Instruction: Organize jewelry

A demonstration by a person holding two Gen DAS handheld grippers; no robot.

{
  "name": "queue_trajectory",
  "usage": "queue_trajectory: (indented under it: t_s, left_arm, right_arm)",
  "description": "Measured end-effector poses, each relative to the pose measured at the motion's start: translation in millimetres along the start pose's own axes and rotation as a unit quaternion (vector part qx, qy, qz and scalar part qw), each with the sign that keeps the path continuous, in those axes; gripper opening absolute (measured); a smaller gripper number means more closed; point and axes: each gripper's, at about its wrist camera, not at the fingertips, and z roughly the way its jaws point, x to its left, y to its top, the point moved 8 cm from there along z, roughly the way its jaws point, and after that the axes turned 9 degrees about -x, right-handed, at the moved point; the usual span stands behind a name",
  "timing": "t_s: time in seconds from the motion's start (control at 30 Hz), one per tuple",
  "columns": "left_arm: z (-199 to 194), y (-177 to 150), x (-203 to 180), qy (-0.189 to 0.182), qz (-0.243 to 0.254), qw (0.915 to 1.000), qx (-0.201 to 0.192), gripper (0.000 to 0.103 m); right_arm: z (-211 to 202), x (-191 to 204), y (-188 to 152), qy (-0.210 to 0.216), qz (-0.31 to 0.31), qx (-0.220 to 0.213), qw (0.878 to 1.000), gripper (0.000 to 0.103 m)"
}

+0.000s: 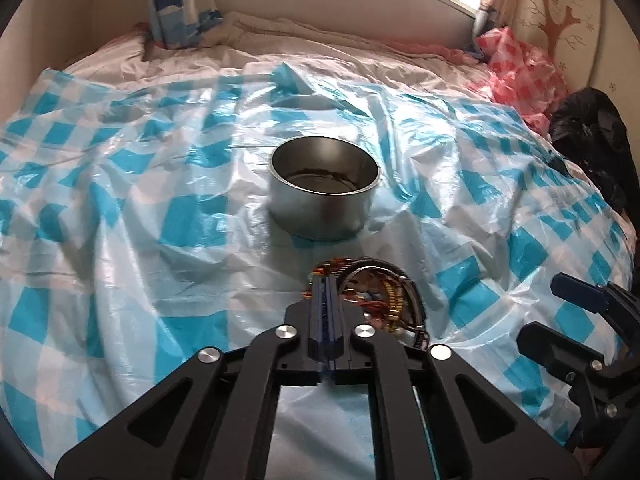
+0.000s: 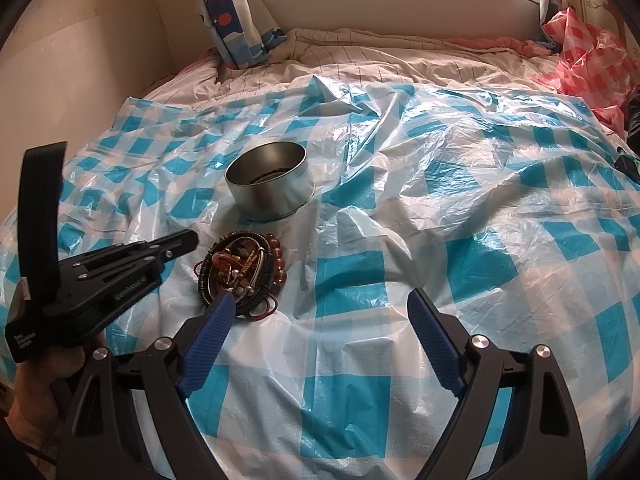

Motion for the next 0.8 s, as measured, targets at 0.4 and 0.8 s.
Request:
queue_trajectory:
  t_s: [0.4, 0.8]
  left_arm:
    - [6.2, -2.9, -18.3, -0.02, 0.019, 0.9996, 0.006, 0.0]
    - [-12.8, 1.3, 24.2, 0.0, -0.064, 0.9978, -0.015, 0.001]
  right_arm:
    - [-0.7, 2.7, -0.9, 0.007, 0.006, 0.0, 1.0, 0.084]
    - [4.3, 6.4, 0.2, 0.033, 0.005, 0.004, 0.999, 0.087]
